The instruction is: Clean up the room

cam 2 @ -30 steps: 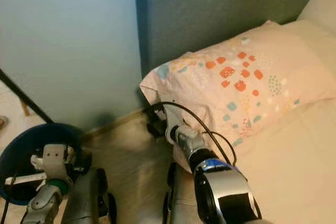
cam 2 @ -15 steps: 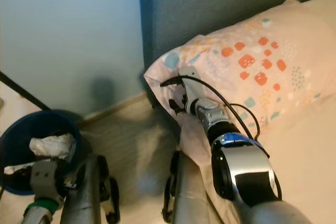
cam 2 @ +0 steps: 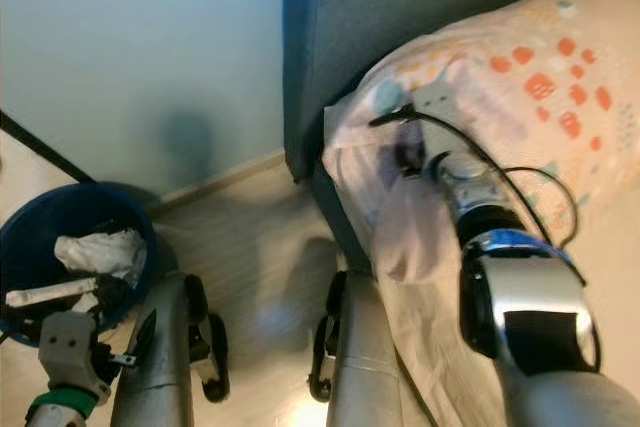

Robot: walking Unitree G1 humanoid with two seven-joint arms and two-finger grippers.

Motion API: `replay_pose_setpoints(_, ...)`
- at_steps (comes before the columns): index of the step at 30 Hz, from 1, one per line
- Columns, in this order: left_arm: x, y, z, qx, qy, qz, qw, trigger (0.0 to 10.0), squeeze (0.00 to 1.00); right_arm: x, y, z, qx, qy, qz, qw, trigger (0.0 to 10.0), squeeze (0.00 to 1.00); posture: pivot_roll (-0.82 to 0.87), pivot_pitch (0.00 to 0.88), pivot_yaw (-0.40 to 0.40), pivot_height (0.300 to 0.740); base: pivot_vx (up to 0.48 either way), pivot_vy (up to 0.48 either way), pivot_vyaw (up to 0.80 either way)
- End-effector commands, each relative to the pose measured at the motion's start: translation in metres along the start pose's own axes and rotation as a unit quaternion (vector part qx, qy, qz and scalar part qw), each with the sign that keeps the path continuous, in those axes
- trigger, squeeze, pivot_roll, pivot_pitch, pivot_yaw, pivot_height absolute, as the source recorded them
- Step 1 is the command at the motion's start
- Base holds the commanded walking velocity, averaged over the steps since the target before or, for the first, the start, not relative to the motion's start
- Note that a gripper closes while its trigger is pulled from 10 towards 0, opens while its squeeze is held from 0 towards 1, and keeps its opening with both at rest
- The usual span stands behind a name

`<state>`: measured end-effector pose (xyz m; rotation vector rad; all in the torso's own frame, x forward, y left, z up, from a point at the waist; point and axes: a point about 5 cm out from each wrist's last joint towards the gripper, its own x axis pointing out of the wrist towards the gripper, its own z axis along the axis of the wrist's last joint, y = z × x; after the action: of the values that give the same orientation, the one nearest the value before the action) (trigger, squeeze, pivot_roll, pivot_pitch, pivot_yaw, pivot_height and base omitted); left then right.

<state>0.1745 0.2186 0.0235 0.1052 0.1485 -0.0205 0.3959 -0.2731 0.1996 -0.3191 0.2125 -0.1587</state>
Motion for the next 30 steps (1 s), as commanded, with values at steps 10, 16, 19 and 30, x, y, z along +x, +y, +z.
replay_pose_setpoints(10, -0.013, -0.003, 0.000, -0.002, 0.038, 0.001, 0.999, 10.0, 0.00, -0.008, -0.050, 0.021, 0.027, -0.056, -0.118, 0.991, 10.0, 0.00, 0.10, 0.420, -0.013, 0.600, 0.000, 0.000, 0.00)
replay_pose_setpoints(16, -0.013, -0.006, -0.001, -0.005, 0.044, -0.002, 0.999, 10.0, 0.00, -0.002, -0.014, 0.006, 0.066, -0.031, -0.044, 0.996, 10.0, 0.00, 0.08, 0.416, -0.011, 0.600, 0.000, 0.000, 0.00)
replay_pose_setpoints(19, -0.012, -0.007, -0.003, -0.004, 0.047, -0.004, 0.999, 10.0, 0.00, 0.001, 0.021, -0.007, 0.056, -0.008, 0.037, 0.998, 10.0, 0.00, 0.08, 0.410, -0.012, 0.600, 0.000, 0.000, 0.00)
replay_pose_setpoints(30, 0.000, -0.003, -0.002, 0.009, 0.056, -0.009, 0.998, 10.0, 0.00, -0.004, 0.089, -0.021, 0.033, 0.046, 0.220, 0.974, 10.0, 0.00, 0.07, 0.355, -0.009, 0.600, 0.000, 0.000, 0.00)
